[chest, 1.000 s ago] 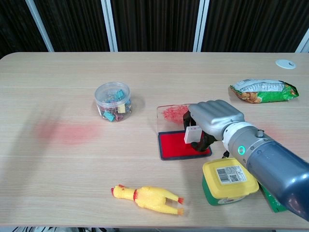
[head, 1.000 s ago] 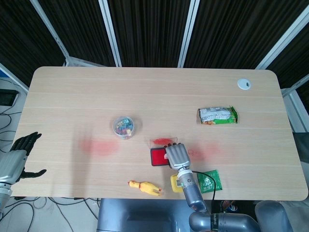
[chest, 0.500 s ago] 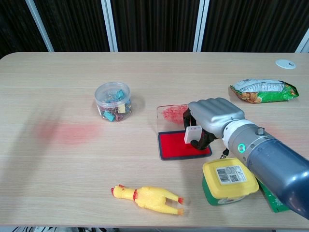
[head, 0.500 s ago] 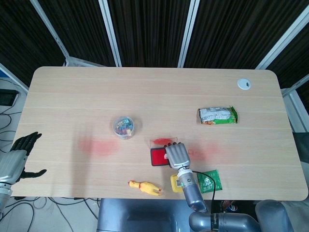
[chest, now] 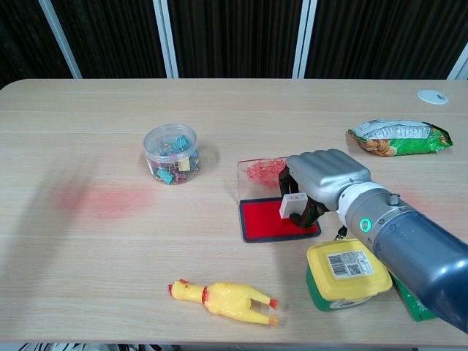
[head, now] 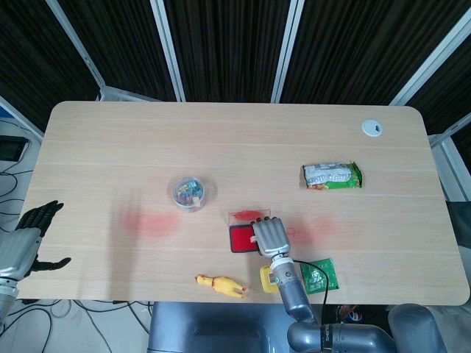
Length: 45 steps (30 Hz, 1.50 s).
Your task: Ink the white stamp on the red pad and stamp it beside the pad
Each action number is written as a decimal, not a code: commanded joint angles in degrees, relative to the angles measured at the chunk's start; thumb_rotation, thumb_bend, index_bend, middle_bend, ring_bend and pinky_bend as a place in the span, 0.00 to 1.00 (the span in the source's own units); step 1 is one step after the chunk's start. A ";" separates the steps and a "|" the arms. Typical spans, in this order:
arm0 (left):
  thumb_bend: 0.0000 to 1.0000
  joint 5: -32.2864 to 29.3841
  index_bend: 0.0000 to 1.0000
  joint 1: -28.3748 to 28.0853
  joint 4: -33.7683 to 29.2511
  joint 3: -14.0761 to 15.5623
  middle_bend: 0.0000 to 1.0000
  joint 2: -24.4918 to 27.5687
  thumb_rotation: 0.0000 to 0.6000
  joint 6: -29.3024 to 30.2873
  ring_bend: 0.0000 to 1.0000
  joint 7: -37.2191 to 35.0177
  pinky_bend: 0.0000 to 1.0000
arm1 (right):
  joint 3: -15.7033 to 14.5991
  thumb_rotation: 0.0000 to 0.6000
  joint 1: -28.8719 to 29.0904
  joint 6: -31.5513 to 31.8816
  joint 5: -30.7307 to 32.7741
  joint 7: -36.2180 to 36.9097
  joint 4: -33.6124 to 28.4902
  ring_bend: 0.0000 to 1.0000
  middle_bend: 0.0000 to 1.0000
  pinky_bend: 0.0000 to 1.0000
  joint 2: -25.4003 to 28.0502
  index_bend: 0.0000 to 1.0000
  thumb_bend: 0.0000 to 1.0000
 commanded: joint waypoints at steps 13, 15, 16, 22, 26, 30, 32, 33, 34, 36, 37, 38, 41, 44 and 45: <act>0.00 -0.09 0.00 0.01 0.04 -0.03 0.00 -0.05 1.00 0.04 0.00 0.06 0.00 | -0.55 1.00 0.09 0.28 -2.40 1.62 0.23 0.52 0.60 0.58 0.11 0.70 0.52; 0.00 -0.07 0.00 0.02 0.04 -0.03 0.00 -0.05 1.00 0.05 0.00 0.04 0.00 | -0.56 1.00 0.13 0.33 -2.91 1.91 0.15 0.53 0.60 0.58 0.19 0.71 0.53; 0.00 -0.05 0.00 0.01 0.05 -0.02 0.00 -0.05 1.00 0.03 0.00 0.04 0.00 | -0.52 1.00 0.18 0.29 -3.11 2.06 0.01 0.53 0.60 0.58 0.26 0.71 0.53; 0.00 -0.02 0.00 0.02 0.05 0.00 0.00 -0.06 1.00 0.04 0.00 0.05 0.00 | 0.02 1.00 0.55 0.07 -3.91 2.69 -0.42 0.54 0.62 0.61 0.57 0.73 0.57; 0.00 -0.03 0.00 0.00 0.04 0.00 0.00 -0.05 1.00 0.00 0.00 0.01 0.00 | 0.67 1.00 0.85 -0.64 -3.08 2.80 -0.55 0.54 0.62 0.61 0.62 0.73 0.57; 0.00 -0.12 0.00 -0.02 0.06 -0.03 0.00 -0.04 1.00 -0.05 0.00 0.00 0.00 | 1.00 1.00 1.36 -1.41 -2.30 2.24 -0.51 0.54 0.62 0.61 0.63 0.73 0.57; 0.00 -0.15 0.00 -0.04 0.06 -0.02 0.00 -0.04 1.00 -0.10 0.00 0.02 0.00 | 1.19 1.00 1.56 -1.75 -1.79 2.07 -0.47 0.54 0.62 0.61 0.54 0.73 0.57; 0.00 -0.16 0.00 -0.04 0.06 -0.02 0.00 -0.04 1.00 -0.12 0.00 0.02 0.00 | 1.30 1.00 1.66 -1.91 -1.50 1.99 -0.50 0.54 0.62 0.61 0.50 0.73 0.57; 0.00 -0.18 0.00 -0.05 0.05 -0.03 0.00 -0.04 1.00 -0.13 0.00 0.03 0.00 | 1.42 1.00 1.75 -2.03 -1.27 1.93 -0.53 0.54 0.62 0.61 0.47 0.73 0.57; 0.00 -0.22 0.00 -0.06 0.05 -0.05 0.00 -0.04 1.00 -0.14 0.00 0.01 0.00 | 1.61 1.00 2.00 -2.23 -0.92 1.79 -0.53 0.54 0.62 0.61 0.39 0.73 0.57; 0.00 -0.25 0.00 -0.06 0.06 -0.05 0.00 -0.04 1.00 -0.15 0.00 0.01 0.00 | 1.67 1.00 2.08 -2.27 -0.80 1.72 -0.52 0.54 0.62 0.61 0.37 0.73 0.57; 0.00 -0.27 0.00 -0.07 0.07 -0.05 0.00 -0.05 1.00 -0.18 0.00 0.00 0.00 | 1.77 1.00 2.20 -2.33 -0.59 1.63 -0.52 0.54 0.62 0.61 0.32 0.73 0.57; 0.00 -0.29 0.00 -0.08 0.08 -0.06 0.00 -0.06 1.00 -0.21 0.00 0.01 0.00 | 2.12 1.00 2.41 -2.52 0.19 1.62 -0.62 0.54 0.62 0.61 0.17 0.73 0.57; 0.00 -0.34 0.00 -0.10 0.06 -0.06 0.00 -0.05 1.00 -0.26 0.00 0.04 0.00 | 2.24 1.00 2.62 -2.53 1.02 1.18 -0.46 0.54 0.62 0.61 -0.08 0.73 0.57; 0.00 -0.35 0.00 -0.10 0.05 -0.07 0.00 -0.05 1.00 -0.26 0.00 0.05 0.00 | 2.23 1.00 2.65 -2.58 1.26 1.13 -0.44 0.54 0.62 0.61 -0.16 0.73 0.57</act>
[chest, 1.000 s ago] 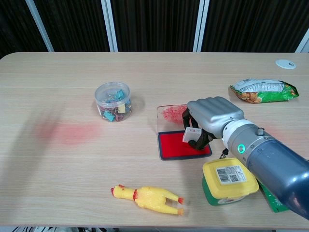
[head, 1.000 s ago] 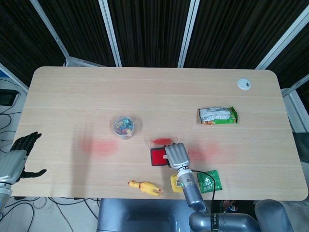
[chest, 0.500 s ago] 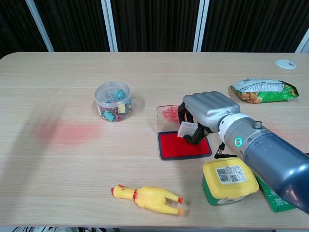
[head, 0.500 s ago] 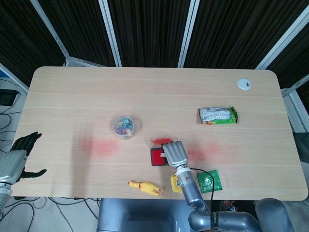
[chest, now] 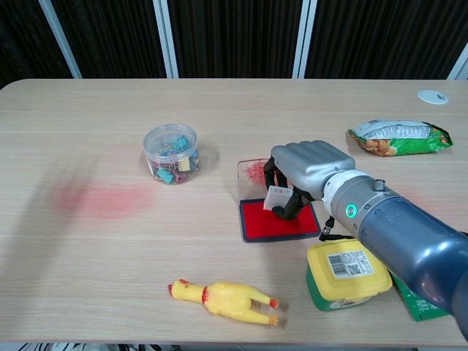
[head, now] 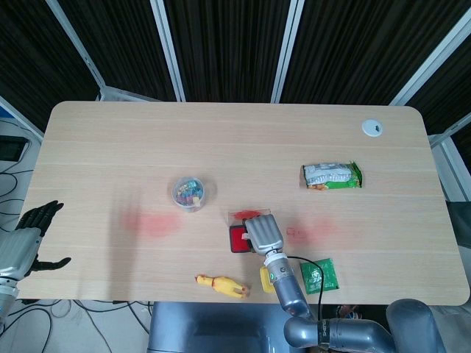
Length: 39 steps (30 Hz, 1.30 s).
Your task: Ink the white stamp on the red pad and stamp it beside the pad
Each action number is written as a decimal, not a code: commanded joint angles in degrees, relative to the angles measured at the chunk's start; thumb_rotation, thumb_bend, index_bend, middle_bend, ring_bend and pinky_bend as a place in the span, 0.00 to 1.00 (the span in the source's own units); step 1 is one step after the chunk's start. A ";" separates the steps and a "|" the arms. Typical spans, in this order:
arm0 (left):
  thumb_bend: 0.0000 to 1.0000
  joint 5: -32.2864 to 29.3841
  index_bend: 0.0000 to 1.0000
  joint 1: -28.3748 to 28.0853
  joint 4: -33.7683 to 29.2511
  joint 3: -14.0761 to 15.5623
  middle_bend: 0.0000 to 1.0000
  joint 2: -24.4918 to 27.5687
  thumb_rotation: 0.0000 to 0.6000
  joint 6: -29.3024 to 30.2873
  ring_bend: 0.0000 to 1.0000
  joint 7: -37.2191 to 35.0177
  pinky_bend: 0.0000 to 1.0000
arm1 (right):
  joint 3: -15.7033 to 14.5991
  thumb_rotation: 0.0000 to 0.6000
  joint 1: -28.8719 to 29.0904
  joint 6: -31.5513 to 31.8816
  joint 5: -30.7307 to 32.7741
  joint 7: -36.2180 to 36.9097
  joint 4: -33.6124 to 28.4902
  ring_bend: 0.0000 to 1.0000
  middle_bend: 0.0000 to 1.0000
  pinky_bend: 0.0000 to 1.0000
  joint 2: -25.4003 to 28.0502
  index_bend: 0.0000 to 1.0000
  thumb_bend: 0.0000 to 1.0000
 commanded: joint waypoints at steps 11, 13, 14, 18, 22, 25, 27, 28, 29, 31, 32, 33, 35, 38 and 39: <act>0.00 -0.07 0.00 -0.03 -0.04 0.00 0.00 -0.04 1.00 -0.08 0.00 0.12 0.00 | -0.53 1.00 0.06 -0.32 1.26 1.05 1.73 0.54 0.62 0.61 -1.43 0.73 0.57; 0.00 -0.06 0.00 -0.02 -0.04 0.00 0.00 -0.04 1.00 -0.05 0.00 0.12 0.00 | -0.69 1.00 0.07 -0.34 1.10 1.26 2.03 0.54 0.62 0.61 -1.56 0.73 0.57; 0.00 -0.06 0.00 -0.01 -0.02 0.01 0.00 -0.04 1.00 -0.04 0.00 0.12 0.00 | -0.78 1.00 0.07 -0.35 1.05 1.36 2.23 0.54 0.62 0.61 -1.64 0.73 0.57; 0.00 -0.07 0.00 -0.02 -0.03 0.02 0.00 -0.07 1.00 -0.05 0.00 0.17 0.00 | -0.98 1.00 0.07 -0.39 1.10 1.48 2.61 0.54 0.62 0.61 -1.79 0.73 0.57; 0.00 -0.09 0.00 -0.01 -0.04 0.00 0.00 -0.06 1.00 -0.02 0.00 0.18 0.00 | -1.09 1.00 0.05 -0.33 1.08 1.56 2.83 0.54 0.62 0.61 -1.78 0.73 0.57; 0.00 -0.09 0.00 -0.02 -0.05 0.00 0.00 -0.08 1.00 -0.05 0.00 0.16 0.00 | -1.15 1.00 0.01 -0.31 1.16 1.58 2.85 0.54 0.62 0.61 -1.73 0.73 0.57; 0.00 -0.06 0.00 -0.03 -0.06 0.02 0.00 -0.06 1.00 -0.07 0.00 0.17 0.00 | -1.21 1.00 -0.04 -0.31 1.27 1.59 2.85 0.54 0.62 0.61 -1.72 0.73 0.57; 0.00 -0.07 0.00 -0.03 -0.05 0.02 0.00 -0.06 1.00 -0.07 0.00 0.17 0.00 | -1.22 1.00 -0.05 -0.30 1.30 1.60 2.83 0.54 0.62 0.61 -1.71 0.73 0.57; 0.00 -0.08 0.00 -0.03 -0.05 0.01 0.00 -0.06 1.00 -0.06 0.00 0.16 0.00 | -1.21 1.00 -0.05 -0.26 1.29 1.61 2.78 0.54 0.62 0.61 -1.70 0.73 0.57; 0.00 -0.12 0.00 -0.02 -0.05 -0.01 0.00 -0.06 1.00 -0.05 0.00 0.15 0.00 | -1.07 1.00 0.00 -0.09 1.08 1.70 2.50 0.54 0.62 0.61 -1.62 0.73 0.57; 0.00 -0.12 0.00 -0.02 -0.06 0.00 0.00 -0.05 1.00 -0.06 0.00 0.14 0.00 | -0.97 1.00 0.03 0.02 0.94 1.78 2.29 0.54 0.62 0.61 -1.56 0.73 0.57; 0.00 -0.12 0.00 -0.02 -0.07 0.00 0.00 -0.05 1.00 -0.07 0.00 0.14 0.00 | -0.87 1.00 0.06 0.14 0.77 1.85 2.06 0.54 0.62 0.61 -1.48 0.73 0.57; 0.00 -0.09 0.00 -0.03 -0.09 0.02 0.00 -0.05 1.00 -0.08 0.00 0.14 0.00 | -0.63 1.00 0.16 0.40 0.41 1.98 1.53 0.54 0.62 0.61 -1.31 0.73 0.57; 0.00 -0.07 0.00 -0.01 -0.13 0.04 0.00 -0.04 1.00 -0.09 0.00 0.07 0.00 | -0.16 1.00 0.25 0.81 0.16 2.17 0.69 0.54 0.62 0.61 -1.08 0.73 0.57; 0.00 -0.06 0.00 -0.01 -0.14 0.05 0.00 -0.03 1.00 -0.09 0.00 0.05 0.00 | -0.04 1.00 0.26 0.91 0.12 2.24 0.51 0.54 0.62 0.61 -1.05 0.73 0.57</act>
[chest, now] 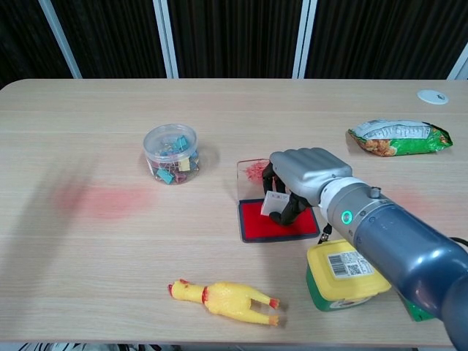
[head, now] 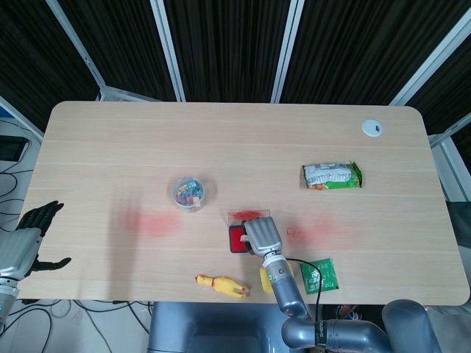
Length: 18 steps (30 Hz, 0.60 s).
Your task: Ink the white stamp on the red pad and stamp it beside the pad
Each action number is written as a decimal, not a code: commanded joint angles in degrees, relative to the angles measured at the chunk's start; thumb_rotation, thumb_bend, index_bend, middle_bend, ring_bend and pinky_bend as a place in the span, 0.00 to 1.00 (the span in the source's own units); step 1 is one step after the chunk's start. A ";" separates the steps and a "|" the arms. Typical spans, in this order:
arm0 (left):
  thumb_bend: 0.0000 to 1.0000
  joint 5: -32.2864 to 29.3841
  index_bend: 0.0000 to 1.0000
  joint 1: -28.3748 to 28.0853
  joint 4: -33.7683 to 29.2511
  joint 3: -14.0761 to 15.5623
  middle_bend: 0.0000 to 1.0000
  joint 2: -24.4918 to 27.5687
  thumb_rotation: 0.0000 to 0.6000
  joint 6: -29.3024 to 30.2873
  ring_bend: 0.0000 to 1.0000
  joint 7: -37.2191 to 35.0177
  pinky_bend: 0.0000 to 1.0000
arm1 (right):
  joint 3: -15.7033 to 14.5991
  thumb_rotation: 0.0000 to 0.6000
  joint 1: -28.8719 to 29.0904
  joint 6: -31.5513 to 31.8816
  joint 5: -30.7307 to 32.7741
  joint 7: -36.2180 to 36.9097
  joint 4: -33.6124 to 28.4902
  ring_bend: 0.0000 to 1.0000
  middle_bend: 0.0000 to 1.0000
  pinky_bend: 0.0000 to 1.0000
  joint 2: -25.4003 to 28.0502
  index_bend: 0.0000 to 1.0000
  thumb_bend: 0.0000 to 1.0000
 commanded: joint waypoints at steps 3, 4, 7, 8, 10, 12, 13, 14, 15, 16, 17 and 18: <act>0.00 0.00 0.00 0.00 0.01 -0.01 0.00 0.02 1.00 0.02 0.00 -0.04 0.00 | 0.46 1.00 0.08 0.43 -0.02 0.24 -0.62 0.54 0.62 0.61 0.14 0.73 0.57; 0.00 0.02 0.00 0.00 -0.02 -0.01 0.00 0.03 1.00 0.01 0.00 -0.05 0.00 | 0.46 1.00 0.07 0.46 0.05 0.26 -0.56 0.54 0.62 0.61 0.09 0.73 0.57; 0.00 0.05 0.00 0.02 -0.02 -0.01 0.00 0.05 1.00 0.07 0.00 -0.07 0.00 | 0.28 1.00 -0.05 0.37 0.32 0.51 -0.11 0.54 0.62 0.61 -0.15 0.73 0.57; 0.00 0.03 0.00 0.03 0.00 -0.02 0.00 0.04 1.00 0.08 0.00 -0.09 0.00 | 0.15 1.00 -0.10 0.35 0.24 0.72 0.23 0.54 0.62 0.61 -0.28 0.73 0.57; 0.00 -0.01 0.00 0.04 0.02 -0.04 0.00 0.05 1.00 0.11 0.00 -0.12 0.00 | -0.03 1.00 -0.17 0.24 0.21 0.97 0.67 0.54 0.62 0.61 -0.46 0.73 0.57; 0.00 -0.02 0.00 0.03 0.03 -0.05 0.00 0.03 1.00 0.09 0.00 -0.13 0.00 | -0.22 1.00 -0.17 0.09 0.10 1.16 1.18 0.54 0.62 0.61 -0.66 0.73 0.57; 0.00 -0.04 0.00 0.02 0.05 -0.05 0.00 0.02 1.00 0.07 0.00 -0.11 0.00 | -0.27 1.00 -0.17 0.03 0.10 1.23 1.36 0.54 0.62 0.61 -0.74 0.73 0.57; 0.00 -0.05 0.00 0.01 0.05 -0.06 0.00 0.01 1.00 0.05 0.00 -0.10 0.00 | -0.30 1.00 -0.17 -0.04 0.10 1.31 1.52 0.54 0.62 0.61 -0.83 0.73 0.57; 0.00 -0.08 0.00 -0.01 0.05 -0.07 0.00 0.00 1.00 0.02 0.00 -0.08 0.00 | -0.37 1.00 -0.15 -0.12 0.07 1.37 1.79 0.54 0.62 0.61 -0.95 0.73 0.57; 0.00 -0.11 0.00 -0.01 0.06 -0.06 0.00 0.00 1.00 0.00 0.00 -0.05 0.00 | -0.41 1.00 -0.15 -0.17 0.07 1.41 1.93 0.54 0.62 0.61 -1.02 0.73 0.57; 0.00 -0.14 0.00 -0.02 0.06 -0.06 0.00 -0.01 1.00 -0.02 0.00 -0.02 0.00 | -0.45 1.00 -0.15 -0.22 0.06 1.44 2.09 0.54 0.62 0.61 -1.09 0.73 0.57; 0.00 -0.15 0.00 -0.01 0.04 -0.07 0.00 -0.02 1.00 -0.01 0.00 -0.01 0.00 | -0.50 1.00 -0.15 -0.26 0.06 1.45 2.26 0.54 0.62 0.61 -1.16 0.73 0.57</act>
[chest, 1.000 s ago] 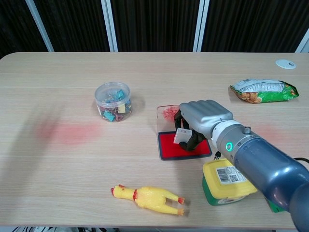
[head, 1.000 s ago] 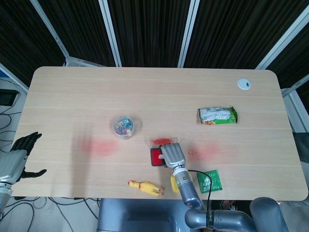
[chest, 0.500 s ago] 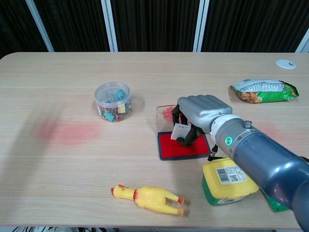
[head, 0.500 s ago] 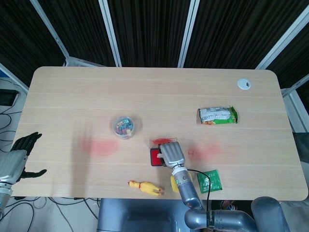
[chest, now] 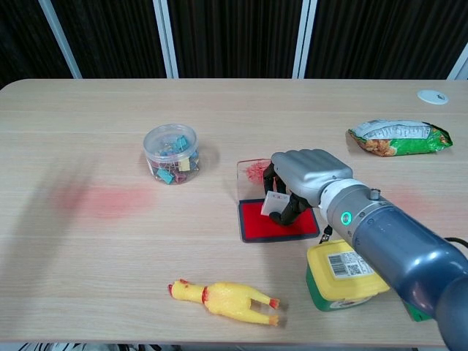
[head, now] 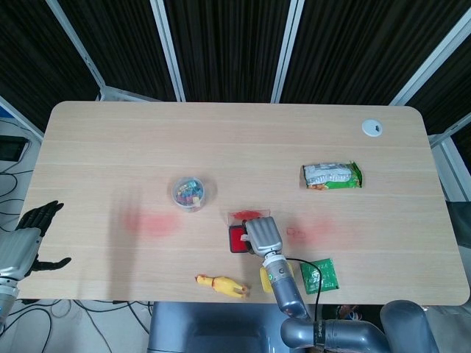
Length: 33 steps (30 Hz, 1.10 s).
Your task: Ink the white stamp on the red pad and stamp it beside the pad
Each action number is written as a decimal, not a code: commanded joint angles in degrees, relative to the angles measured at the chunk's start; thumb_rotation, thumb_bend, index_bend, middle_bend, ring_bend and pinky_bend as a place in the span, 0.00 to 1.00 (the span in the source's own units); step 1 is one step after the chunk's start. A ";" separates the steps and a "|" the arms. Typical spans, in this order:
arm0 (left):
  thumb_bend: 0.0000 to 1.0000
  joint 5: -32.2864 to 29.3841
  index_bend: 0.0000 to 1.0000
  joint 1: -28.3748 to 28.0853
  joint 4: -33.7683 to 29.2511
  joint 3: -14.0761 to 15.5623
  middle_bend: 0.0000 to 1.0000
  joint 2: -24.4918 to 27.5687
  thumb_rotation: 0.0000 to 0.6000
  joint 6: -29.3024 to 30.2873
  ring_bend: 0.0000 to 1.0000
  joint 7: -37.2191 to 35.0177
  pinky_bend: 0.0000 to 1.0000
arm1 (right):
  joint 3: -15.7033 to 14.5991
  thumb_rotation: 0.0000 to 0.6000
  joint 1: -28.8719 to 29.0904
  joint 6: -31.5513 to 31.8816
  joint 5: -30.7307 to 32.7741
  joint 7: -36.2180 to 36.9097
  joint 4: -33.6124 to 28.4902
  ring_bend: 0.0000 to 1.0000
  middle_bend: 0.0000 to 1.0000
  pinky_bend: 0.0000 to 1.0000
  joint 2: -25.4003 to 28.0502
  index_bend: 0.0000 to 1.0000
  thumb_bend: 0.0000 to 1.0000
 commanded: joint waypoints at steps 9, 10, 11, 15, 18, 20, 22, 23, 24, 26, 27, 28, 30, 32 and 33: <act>0.00 0.04 0.00 0.02 -0.08 0.01 0.00 0.00 1.00 0.07 0.00 0.03 0.00 | -0.48 1.00 -0.17 -0.31 0.47 -0.28 1.40 0.54 0.62 0.61 -0.56 0.73 0.57; 0.00 0.05 0.00 0.02 -0.09 0.02 0.00 0.01 1.00 0.03 0.00 0.03 0.00 | -0.51 1.00 -0.20 -0.30 0.52 -0.33 1.44 0.54 0.62 0.61 -0.57 0.73 0.57; 0.00 0.05 0.00 0.02 -0.10 0.04 0.00 0.02 1.00 0.00 0.00 0.02 0.00 | -0.55 1.00 -0.25 -0.28 0.54 -0.35 1.46 0.54 0.62 0.61 -0.58 0.73 0.57; 0.00 0.12 0.00 0.02 -0.11 0.06 0.00 0.06 1.00 0.03 0.00 0.03 0.00 | -0.62 1.00 -0.35 -0.23 0.52 -0.40 1.38 0.54 0.62 0.61 -0.57 0.73 0.57; 0.00 0.09 0.00 0.04 -0.08 0.05 0.00 0.03 1.00 0.07 0.00 0.04 0.00 | -0.50 1.00 -0.38 -0.04 0.26 -0.29 0.98 0.54 0.62 0.61 -0.44 0.73 0.57; 0.00 0.08 0.00 0.05 -0.06 0.04 0.00 0.00 1.00 0.11 0.00 0.12 0.00 | -0.39 1.00 -0.39 0.28 -0.22 -0.22 0.29 0.54 0.62 0.61 -0.13 0.73 0.57; 0.00 0.09 0.00 0.06 -0.04 0.04 0.00 -0.03 1.00 0.14 0.00 0.19 0.00 | -0.23 1.00 -0.40 0.65 -0.68 -0.21 -0.50 0.54 0.62 0.61 0.26 0.73 0.57; 0.00 0.10 0.00 0.07 -0.05 0.05 0.00 -0.05 1.00 0.16 0.00 0.23 0.00 | -0.09 1.00 -0.40 0.92 -0.95 -0.20 -1.04 0.54 0.62 0.61 0.54 0.73 0.57; 0.00 0.13 0.00 0.09 -0.07 0.08 0.00 -0.04 1.00 0.19 0.00 0.29 0.00 | 0.06 1.00 -0.44 1.18 -1.16 -0.17 -1.64 0.54 0.62 0.61 0.85 0.73 0.57; 0.00 0.26 0.00 0.17 -0.13 0.14 0.00 -0.03 1.00 0.34 0.00 0.37 0.00 | 0.35 1.00 -0.58 1.86 -1.72 -0.18 -3.27 0.54 0.62 0.61 1.80 0.73 0.57; 0.00 0.31 0.00 0.20 -0.14 0.16 0.00 -0.04 1.00 0.39 0.00 0.38 0.00 | 0.44 1.00 -0.64 2.13 -1.95 -0.24 -3.95 0.54 0.62 0.61 2.25 0.73 0.57; 0.00 0.36 0.00 0.24 -0.13 0.19 0.00 -0.03 1.00 0.45 0.00 0.44 0.00 | 0.52 1.00 -0.71 2.40 -2.18 -0.30 -4.65 0.54 0.61 0.61 2.73 0.73 0.57; 0.00 0.44 0.00 0.33 -0.14 0.24 0.00 -0.06 1.00 0.62 0.00 0.54 0.00 | 0.63 1.00 -0.96 2.97 -2.60 -0.42 -6.43 0.54 0.61 0.61 4.01 0.73 0.57; 0.00 0.49 0.00 0.41 -0.13 0.28 0.00 -0.09 1.00 0.75 0.00 0.61 0.00 | 0.66 1.00 -1.24 3.47 -2.93 -0.52 -7.84 0.54 0.61 0.61 5.22 0.73 0.57; 0.00 0.50 0.00 0.45 -0.11 0.28 0.00 -0.10 1.00 0.83 0.00 0.65 0.00 | 0.64 1.00 -1.41 3.66 -3.08 -0.52 -8.52 0.54 0.61 0.61 5.87 0.73 0.57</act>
